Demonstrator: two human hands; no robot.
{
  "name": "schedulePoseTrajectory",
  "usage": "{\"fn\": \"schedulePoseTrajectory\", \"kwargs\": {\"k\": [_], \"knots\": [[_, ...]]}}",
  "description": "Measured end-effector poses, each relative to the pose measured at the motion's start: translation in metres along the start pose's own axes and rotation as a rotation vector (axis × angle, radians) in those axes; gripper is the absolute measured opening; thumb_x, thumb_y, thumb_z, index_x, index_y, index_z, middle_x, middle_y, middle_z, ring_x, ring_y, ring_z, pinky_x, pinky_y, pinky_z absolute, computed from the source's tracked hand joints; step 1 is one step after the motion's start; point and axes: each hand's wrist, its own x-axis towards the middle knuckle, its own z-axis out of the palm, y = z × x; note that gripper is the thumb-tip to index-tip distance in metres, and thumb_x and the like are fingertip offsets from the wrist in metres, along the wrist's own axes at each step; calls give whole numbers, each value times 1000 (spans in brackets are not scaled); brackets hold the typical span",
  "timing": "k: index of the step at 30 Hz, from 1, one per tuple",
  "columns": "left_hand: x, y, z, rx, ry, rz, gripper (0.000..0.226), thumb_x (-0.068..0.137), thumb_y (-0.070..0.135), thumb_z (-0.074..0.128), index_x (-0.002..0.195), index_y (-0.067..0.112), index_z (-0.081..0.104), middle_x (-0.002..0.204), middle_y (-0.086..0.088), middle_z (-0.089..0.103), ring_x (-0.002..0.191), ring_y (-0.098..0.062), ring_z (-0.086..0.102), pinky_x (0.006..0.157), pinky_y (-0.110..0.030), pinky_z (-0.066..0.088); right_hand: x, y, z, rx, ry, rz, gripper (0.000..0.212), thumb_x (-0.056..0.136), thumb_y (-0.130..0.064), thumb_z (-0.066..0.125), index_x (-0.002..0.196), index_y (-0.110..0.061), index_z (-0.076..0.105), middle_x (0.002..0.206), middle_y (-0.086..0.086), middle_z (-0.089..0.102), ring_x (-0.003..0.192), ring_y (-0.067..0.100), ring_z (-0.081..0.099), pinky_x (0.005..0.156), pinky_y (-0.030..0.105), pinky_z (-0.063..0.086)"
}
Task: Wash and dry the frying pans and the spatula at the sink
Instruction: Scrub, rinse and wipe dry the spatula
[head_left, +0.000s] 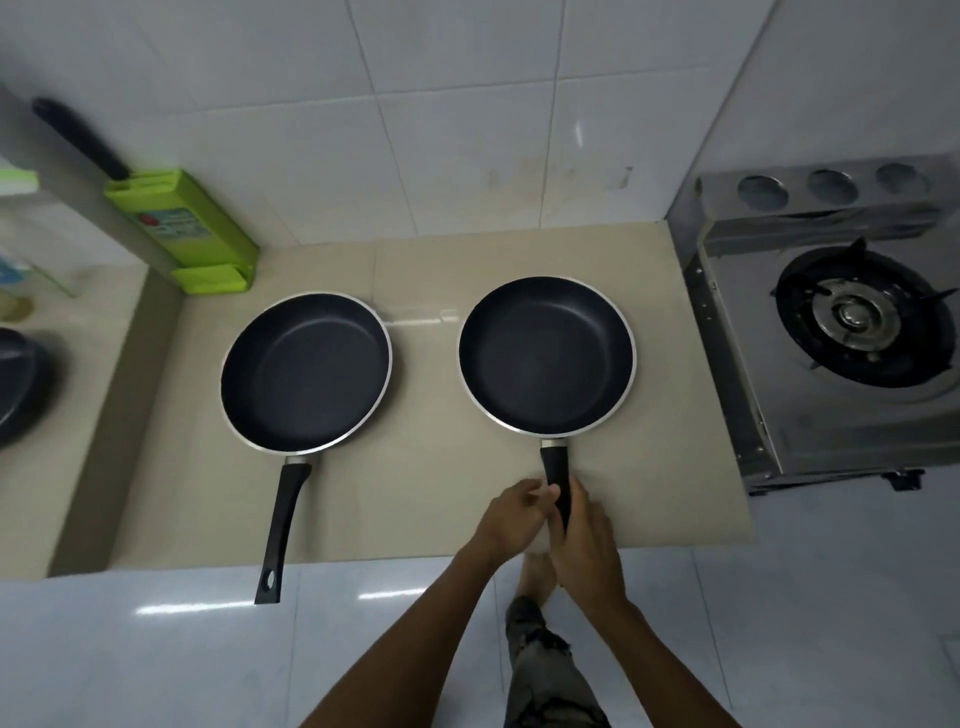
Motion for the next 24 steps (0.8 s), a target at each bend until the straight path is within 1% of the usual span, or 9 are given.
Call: {"fn": "schedulePoseTrajectory", "kwargs": {"k": [2,3,5,7,9,11,15,18,24], "knots": [[-16,-15,-11,327,174,70,74,97,68,26,147,18,47,145,-6,57,129,-28,55,109,-44,40,-5,-8,-2,-301,143,-156,53,100,-41,53,143,-11,49,130,14,60,117,32,59,94,46,53],[-24,-24,-17,498,275,137,84,92,73,14,148,19,45,146,-5,55,129,-28,54,107,-46,40,-7,-14,-5,-403,184,-223,49,101,-37,53,141,-10,51,132,17,59,118,35,58,95,48,52],[-43,-49,-40,712,441,267,87,92,73,7,147,20,47,148,-4,54,130,-27,55,107,-48,42,-16,-37,-6,-514,177,-325,55,100,-42,38,141,-9,54,137,17,57,122,38,57,96,50,51],[-69,-80,-72,780,547,310,75,97,70,17,148,22,46,153,-3,50,138,-26,49,113,-51,38,-32,-72,1,-597,142,-397,65,99,-48,25,141,-9,55,141,16,58,127,39,56,100,53,50],[-98,-111,-107,796,605,279,72,98,69,24,149,23,45,156,-3,46,142,-27,44,116,-53,32,-50,-106,15,-646,131,-493,66,99,-50,24,144,-11,52,144,15,56,133,39,52,105,57,46],[-137,-149,-148,782,729,240,72,96,69,28,145,22,51,152,-4,51,139,-28,48,113,-53,36,-76,-147,42,-685,97,-608,63,100,-49,27,147,-13,48,149,13,52,137,39,48,108,58,43],[-220,-228,-227,694,988,129,66,94,67,40,134,19,62,140,-5,62,127,-28,59,104,-52,45,-125,-239,106,-658,43,-841,59,102,-45,28,142,-12,55,145,14,56,130,40,55,103,58,47],[-276,-275,-276,626,1103,17,66,94,68,40,131,19,61,137,-3,63,125,-27,59,102,-51,44,-159,-303,151,-618,53,-987,58,103,-46,29,140,-13,57,142,13,58,127,40,57,100,57,49],[-378,-378,-372,474,1291,-254,71,94,71,35,138,20,57,144,-2,58,134,-26,52,107,-52,41,-240,-448,245,-601,-75,-1297,58,100,-48,33,142,-16,56,146,10,56,133,37,53,103,56,46]]}}
